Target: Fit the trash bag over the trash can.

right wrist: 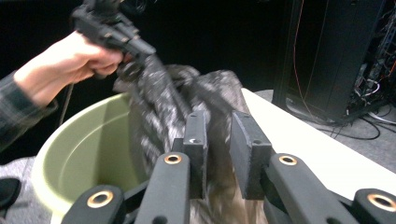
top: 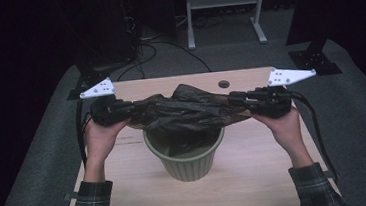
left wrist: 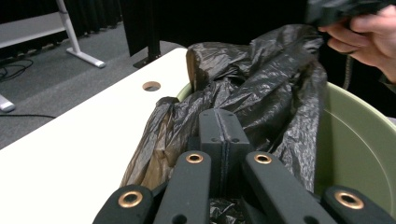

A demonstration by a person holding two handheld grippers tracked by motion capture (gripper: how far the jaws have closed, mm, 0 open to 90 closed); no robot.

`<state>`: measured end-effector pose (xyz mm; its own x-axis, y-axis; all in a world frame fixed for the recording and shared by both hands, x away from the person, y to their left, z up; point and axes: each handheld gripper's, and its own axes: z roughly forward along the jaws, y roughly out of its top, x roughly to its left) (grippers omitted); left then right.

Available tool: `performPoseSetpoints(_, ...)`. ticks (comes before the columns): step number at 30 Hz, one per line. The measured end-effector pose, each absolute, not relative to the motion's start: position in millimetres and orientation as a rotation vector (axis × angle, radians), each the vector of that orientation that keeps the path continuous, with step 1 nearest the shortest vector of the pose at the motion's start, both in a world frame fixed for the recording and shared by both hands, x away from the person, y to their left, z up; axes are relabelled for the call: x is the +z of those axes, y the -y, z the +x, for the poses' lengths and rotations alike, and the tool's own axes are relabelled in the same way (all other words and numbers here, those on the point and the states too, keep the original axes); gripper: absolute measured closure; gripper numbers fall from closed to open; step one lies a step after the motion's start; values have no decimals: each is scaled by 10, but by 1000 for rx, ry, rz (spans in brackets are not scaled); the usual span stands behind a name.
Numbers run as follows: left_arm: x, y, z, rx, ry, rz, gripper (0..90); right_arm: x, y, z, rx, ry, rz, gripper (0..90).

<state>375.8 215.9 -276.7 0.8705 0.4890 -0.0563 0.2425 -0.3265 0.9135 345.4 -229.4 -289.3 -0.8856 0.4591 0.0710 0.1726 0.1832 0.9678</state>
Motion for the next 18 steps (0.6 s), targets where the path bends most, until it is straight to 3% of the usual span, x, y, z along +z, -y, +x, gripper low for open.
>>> performPoseSetpoints(8, -2773, -2143, 3740, 274, -542, 1920, 900, -3120, 2496, 3124, 1720, -2252, 605, 718)
performPoseSetpoints(18, -2774, -2163, 3730, 264, -533, 1923, 900, -3347, 2557, 3357, 1648, -2293, 714, 543)
